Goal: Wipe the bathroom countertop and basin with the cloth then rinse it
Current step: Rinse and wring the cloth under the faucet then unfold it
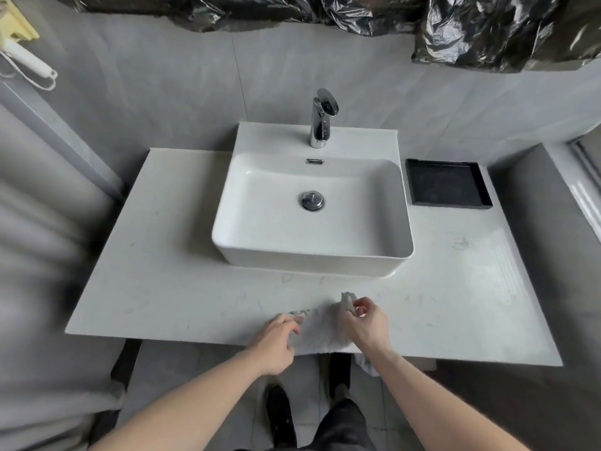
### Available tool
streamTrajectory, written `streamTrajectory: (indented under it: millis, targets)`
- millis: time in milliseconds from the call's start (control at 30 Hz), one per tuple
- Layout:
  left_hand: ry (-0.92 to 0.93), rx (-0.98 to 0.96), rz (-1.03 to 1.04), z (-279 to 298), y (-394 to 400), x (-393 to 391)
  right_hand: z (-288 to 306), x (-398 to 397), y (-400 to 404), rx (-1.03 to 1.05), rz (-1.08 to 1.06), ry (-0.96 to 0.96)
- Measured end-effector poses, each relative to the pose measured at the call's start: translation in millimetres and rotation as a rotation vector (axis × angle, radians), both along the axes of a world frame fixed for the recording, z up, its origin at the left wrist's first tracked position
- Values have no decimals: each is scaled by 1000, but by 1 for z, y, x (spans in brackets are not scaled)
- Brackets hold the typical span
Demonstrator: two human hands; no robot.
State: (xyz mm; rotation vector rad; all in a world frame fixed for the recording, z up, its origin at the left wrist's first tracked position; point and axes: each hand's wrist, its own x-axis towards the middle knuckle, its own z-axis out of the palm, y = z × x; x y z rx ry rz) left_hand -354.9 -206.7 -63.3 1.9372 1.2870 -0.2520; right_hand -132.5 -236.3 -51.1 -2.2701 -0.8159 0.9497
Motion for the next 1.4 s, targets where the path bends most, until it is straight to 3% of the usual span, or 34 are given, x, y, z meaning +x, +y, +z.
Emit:
streamTrajectory:
  millis: [100, 233, 433, 567, 700, 867, 1000, 1133, 1233, 1400]
  targets:
    - [-20, 15, 104, 2, 0, -9, -4, -32, -4, 48, 201, -13]
    - [38, -17, 206, 3, -2, -24, -20, -70, -11, -46, 481, 89]
    - [72, -49, 210, 3, -4, -34, -30, -54, -18, -104, 192, -76]
    - [61, -127, 232, 2, -6, -26, -42, -50, -15, -233, 158, 45]
    - [-2, -120, 289, 17, -1, -12, -12, -42, -3, -167, 193, 169]
    - [-332, -98, 395, 74, 20, 36, 80, 12, 3, 93, 195, 517]
    - [-590, -334, 417, 128, 43, 106, 131, 87, 12, 228, 169, 567]
    - [-858, -591, 416, 160, 76, 191, 160, 156, 35, 333, 42, 783]
    - [-792, -665, 475, 162, 102, 252, 164, 206, 55, 344, -16, 750]
    - [-655, -541, 662, 139, 144, 335, 127, 283, 93, 255, -177, 495]
